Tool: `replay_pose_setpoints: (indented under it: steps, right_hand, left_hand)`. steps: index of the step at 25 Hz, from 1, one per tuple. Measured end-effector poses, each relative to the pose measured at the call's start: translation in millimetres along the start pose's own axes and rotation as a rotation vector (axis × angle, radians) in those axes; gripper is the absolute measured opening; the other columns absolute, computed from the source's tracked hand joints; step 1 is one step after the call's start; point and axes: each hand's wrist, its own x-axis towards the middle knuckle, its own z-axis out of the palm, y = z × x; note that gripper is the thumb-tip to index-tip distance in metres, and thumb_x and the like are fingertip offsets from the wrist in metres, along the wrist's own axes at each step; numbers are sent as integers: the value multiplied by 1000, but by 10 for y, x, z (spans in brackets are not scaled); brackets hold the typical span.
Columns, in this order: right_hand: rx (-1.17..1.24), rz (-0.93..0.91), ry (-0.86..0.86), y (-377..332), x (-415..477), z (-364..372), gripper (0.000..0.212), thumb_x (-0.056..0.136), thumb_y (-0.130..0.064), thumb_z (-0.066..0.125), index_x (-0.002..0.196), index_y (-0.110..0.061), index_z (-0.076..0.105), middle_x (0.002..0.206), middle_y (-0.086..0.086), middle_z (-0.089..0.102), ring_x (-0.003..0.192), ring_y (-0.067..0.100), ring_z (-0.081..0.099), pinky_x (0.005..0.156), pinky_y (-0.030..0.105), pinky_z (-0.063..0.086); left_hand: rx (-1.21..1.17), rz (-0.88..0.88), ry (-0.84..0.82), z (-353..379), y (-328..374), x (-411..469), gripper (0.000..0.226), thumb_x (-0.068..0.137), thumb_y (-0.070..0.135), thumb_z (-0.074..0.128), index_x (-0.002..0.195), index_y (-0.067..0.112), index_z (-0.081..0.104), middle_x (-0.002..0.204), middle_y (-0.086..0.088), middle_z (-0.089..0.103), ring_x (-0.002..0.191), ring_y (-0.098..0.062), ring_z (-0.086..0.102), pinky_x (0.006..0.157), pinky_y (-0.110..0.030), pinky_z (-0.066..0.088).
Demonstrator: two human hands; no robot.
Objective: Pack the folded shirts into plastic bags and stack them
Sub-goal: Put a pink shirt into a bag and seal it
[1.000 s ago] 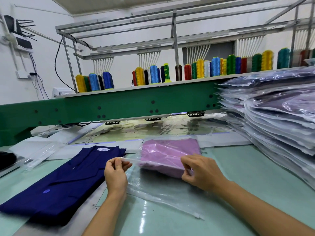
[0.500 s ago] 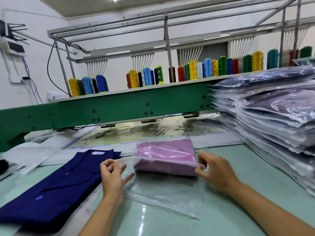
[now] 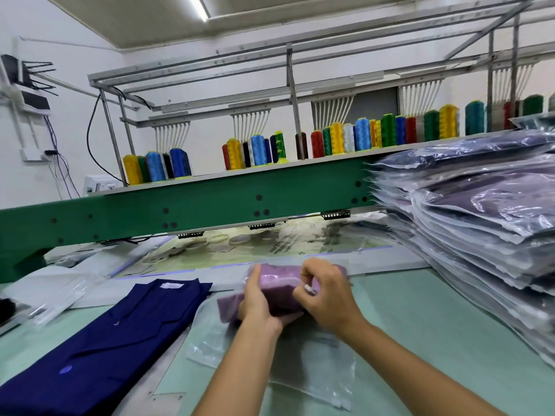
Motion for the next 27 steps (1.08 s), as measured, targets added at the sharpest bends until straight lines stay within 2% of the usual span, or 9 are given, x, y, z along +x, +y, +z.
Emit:
replay_pose_setpoints:
  steps: [2,4,8,12,14,17,21,24,27]
  right_hand:
    - [64,-9,-136,-110,-2,100,21,75,-20,57,68,-25,38,72,-7,46,71,16,42,68,36,39]
    - [148,16,-262,-166,8,144,15,78,-26,56,69,-23,44,75,-5,51,73,15,47,70,36,44]
    - [406,191,-178,27,286,104,15,87,-32,59,77,-21,58,80,-7,60,76,5,54,68,17,45]
    - [159,606,-29,524,546,-24,8,95,-25,59,95,-17,62,94,-1,66,87,17,61,82,39,53]
    - [151,837,-196,829,690,-76,26,96,-37,57,110,-15,61,100,1,65,84,16,57,75,36,50]
    - [256,1080,-372,1085,830,-162,52,94,-61,50,128,-22,53,78,-2,45,57,13,35,52,24,30]
    - [471,1250,-446,1217,854,-185,76,81,-84,48,123,-21,53,77,6,45,57,17,38,56,26,32]
    - [798,1219,-382,1230,846,-201,61,89,-69,55,109,-14,71,94,8,71,87,26,65,79,34,48]
    - [671,1085,-93,1181,907,-322,35,94,-23,66,114,6,69,101,19,72,80,25,60,72,37,47]
  left_hand:
    - [85,32,-16,51,-14,64,6,92,9,51,88,5,51,79,-20,57,73,-35,58,61,-45,53]
    - [210,143,94,73,53,168,17,89,-8,35,84,2,47,64,-16,47,61,-32,48,54,-35,49]
    - [413,319,141,193,317,398,40,90,-10,35,128,-2,48,106,-22,62,89,-34,64,77,-39,55]
    - [567,412,80,384,536,386,38,93,-6,42,130,-2,51,106,-18,65,73,-25,64,46,-26,49]
    - [622,419,2,579,665,379,34,90,-9,41,122,-4,53,95,-15,64,62,-21,61,38,-22,44]
    - [687,458,-76,922,813,298,34,84,-12,40,113,-7,56,82,-12,59,49,-14,55,34,-18,39]
    - [720,529,-181,1274,880,167,16,83,-11,42,82,-1,54,63,-6,48,30,-8,47,31,-14,31]
    - [738,536,-248,1386,891,152,22,83,-10,43,68,5,50,56,-5,46,32,-8,46,32,-16,33]
    - [764,526,-257,1336,921,193,19,83,-8,43,72,4,52,59,-6,47,43,-15,48,33,-17,35]
